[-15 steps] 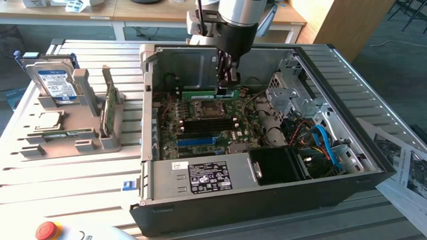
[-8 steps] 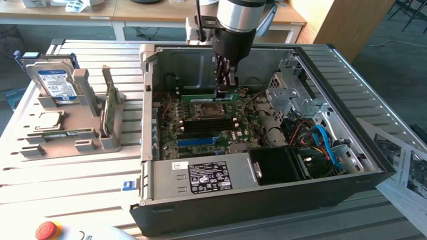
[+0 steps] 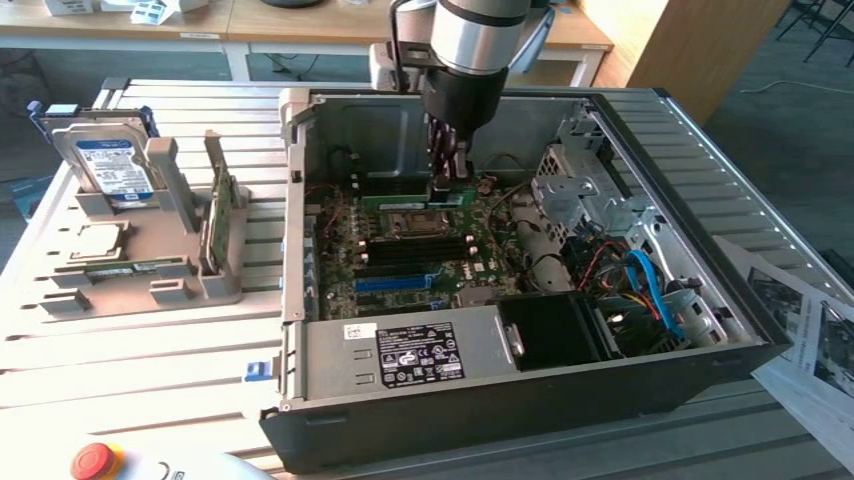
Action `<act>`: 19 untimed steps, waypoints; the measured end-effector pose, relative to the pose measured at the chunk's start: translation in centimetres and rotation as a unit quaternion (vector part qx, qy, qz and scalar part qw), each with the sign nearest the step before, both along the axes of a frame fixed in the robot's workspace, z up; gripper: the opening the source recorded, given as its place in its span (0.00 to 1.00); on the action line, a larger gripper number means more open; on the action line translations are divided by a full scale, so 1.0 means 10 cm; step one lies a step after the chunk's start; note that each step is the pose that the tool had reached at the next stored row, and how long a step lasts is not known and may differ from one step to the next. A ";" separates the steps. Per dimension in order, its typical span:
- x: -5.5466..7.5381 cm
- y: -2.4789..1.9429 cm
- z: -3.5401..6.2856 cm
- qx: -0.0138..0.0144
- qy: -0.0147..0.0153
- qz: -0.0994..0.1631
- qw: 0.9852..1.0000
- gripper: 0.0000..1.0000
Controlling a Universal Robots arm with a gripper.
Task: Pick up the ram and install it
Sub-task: 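Insert the ram into the slot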
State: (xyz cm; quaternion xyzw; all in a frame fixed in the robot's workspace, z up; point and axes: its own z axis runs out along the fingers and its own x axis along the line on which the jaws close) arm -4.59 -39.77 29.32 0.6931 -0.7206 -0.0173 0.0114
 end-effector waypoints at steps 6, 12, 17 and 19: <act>-0.01 0.000 -0.055 0.000 0.000 0.000 1.000 0.12; -0.02 0.000 -0.075 0.000 0.000 0.000 1.000 0.12; 0.00 -0.002 -0.076 0.000 0.000 0.000 1.000 0.12; 0.01 -0.004 -0.077 0.000 0.000 0.000 1.000 0.12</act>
